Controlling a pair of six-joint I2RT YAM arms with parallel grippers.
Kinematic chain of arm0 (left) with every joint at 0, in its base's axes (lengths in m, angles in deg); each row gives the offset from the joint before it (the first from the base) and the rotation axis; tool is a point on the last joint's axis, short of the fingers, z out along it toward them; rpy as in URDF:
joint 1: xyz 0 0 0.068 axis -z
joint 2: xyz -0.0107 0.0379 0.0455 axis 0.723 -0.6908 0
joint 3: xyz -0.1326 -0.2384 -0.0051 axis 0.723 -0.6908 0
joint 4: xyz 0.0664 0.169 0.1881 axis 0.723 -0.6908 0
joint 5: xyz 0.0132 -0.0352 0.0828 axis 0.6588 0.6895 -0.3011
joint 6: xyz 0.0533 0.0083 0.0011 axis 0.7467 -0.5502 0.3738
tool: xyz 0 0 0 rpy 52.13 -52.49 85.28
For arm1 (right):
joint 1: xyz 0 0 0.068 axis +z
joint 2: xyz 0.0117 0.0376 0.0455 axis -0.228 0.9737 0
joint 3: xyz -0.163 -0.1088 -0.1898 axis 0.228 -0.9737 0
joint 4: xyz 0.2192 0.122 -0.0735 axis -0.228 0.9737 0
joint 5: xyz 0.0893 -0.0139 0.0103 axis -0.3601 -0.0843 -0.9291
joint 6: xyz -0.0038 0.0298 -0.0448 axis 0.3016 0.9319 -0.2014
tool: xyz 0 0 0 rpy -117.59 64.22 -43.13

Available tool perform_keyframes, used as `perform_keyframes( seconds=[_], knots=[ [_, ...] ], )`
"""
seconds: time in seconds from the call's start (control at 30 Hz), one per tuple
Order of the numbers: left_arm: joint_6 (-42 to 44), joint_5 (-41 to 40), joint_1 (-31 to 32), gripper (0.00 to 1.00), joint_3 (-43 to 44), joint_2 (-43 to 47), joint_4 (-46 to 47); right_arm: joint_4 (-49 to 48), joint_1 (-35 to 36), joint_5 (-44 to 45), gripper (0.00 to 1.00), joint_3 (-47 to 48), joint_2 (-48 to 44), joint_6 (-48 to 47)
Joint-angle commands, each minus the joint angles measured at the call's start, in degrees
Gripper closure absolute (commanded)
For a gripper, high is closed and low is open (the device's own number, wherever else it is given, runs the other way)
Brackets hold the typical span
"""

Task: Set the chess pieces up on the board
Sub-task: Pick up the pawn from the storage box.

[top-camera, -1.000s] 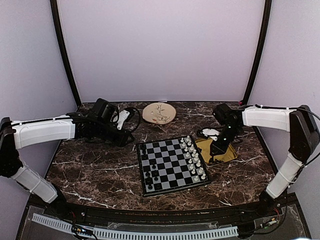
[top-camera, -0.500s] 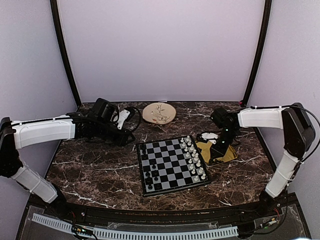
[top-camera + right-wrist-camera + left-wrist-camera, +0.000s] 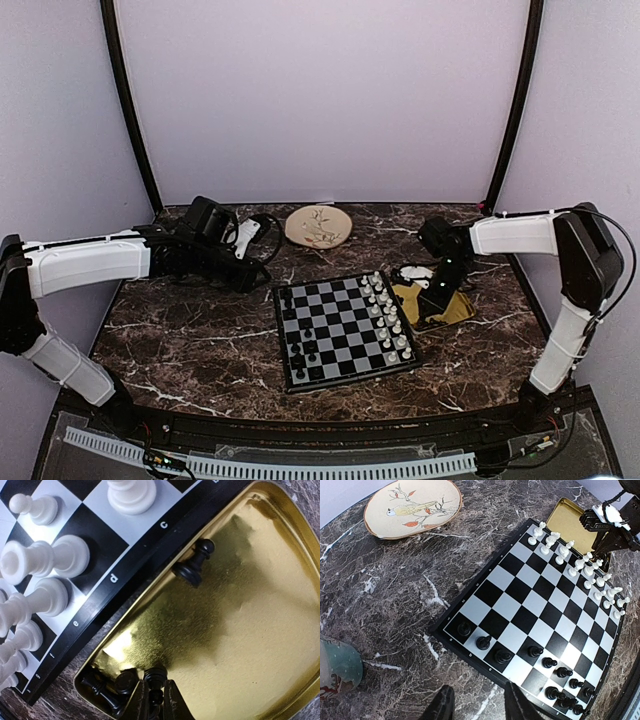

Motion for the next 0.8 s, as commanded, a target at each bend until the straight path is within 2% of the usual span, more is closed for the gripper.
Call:
perform_keyframes(
  seconds=[0.0,0.13,0.47,0.6,0.77],
  knots=[
    [0.6,0.5,0.3,0.64,0.2,0.8,0.3,-0.6,-0.4,0.3,0.92,1.7,0.9,0.4],
    [0.6,0.5,0.4,0.64,0.2,0.8,0.2,0.4,-1.2,0.0,0.98,3.6,0.6,0.3],
    [0.9,0.4,0.5,0.64,0.5,0.8,-0.3,6.2,-6.0,-9.6,0.99,10.1,-1.8,-0.6],
    [0.8,-0.7,0.6,0.64,0.4,1.3,-0.3,7.7,-5.2,-12.1,0.99,15.4,-2.5,-0.5],
    [0.4,-2.8,0.6,0.64,0.0,2.8,-0.1,8.8,-0.4,-8.0,0.98,24.2,0.3,-0.8]
  ],
)
